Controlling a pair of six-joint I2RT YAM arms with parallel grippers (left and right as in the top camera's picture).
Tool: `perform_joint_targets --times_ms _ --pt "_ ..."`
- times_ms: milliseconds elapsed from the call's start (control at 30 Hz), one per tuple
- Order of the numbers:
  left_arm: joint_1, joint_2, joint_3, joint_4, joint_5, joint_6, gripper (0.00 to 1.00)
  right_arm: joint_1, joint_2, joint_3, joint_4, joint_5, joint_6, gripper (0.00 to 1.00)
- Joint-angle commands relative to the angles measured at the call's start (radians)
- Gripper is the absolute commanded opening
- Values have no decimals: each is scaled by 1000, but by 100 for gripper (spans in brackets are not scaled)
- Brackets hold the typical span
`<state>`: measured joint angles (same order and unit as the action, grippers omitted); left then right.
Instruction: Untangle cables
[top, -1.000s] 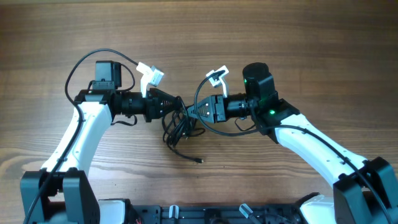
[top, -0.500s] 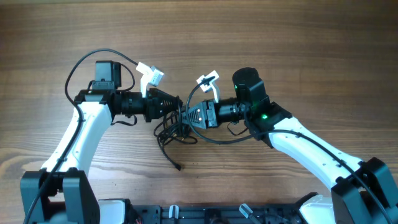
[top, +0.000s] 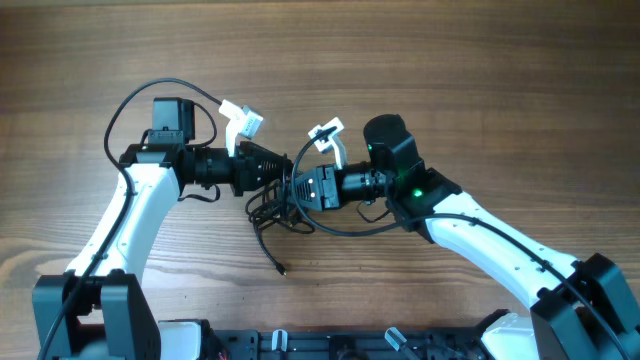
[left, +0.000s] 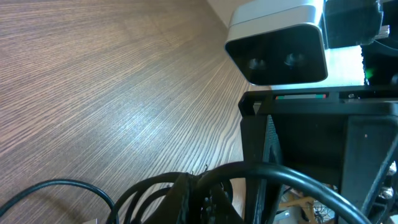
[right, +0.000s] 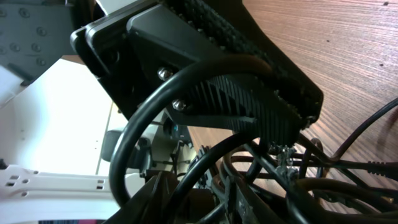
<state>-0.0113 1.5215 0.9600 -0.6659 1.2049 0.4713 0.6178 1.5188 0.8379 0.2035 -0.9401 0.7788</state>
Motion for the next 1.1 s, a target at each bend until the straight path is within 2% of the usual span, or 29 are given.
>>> perform_joint_targets --times_ms 0,167,300,567,667,700,767,933,1067 --pt "0 -1 -1 3 24 15 9 21 -2 -2 6 43 10 35" --pt "0 -1 -1 3 24 15 9 32 -2 -2 31 44 27 35" --pt "0 -1 -1 3 24 15 9 34 -2 -2 77 64 90 28" --pt "0 -1 -1 3 24 15 9 60 -2 -2 73 118 92 26" --pt "0 -1 -1 3 16 15 9 62 -2 -2 73 118 44 8" --pt "0 -1 -1 4 8 15 8 61 -2 -2 73 126 26 4" --pt "2 -1 -1 9 -3 6 6 54 -2 -2 73 156 25 4" --pt "16 -1 -1 108 -204 -253 4 -8 -2 -2 68 122 25 4" --pt "31 -1 -1 130 -322 -354 4 -99 -2 -2 65 53 25 4"
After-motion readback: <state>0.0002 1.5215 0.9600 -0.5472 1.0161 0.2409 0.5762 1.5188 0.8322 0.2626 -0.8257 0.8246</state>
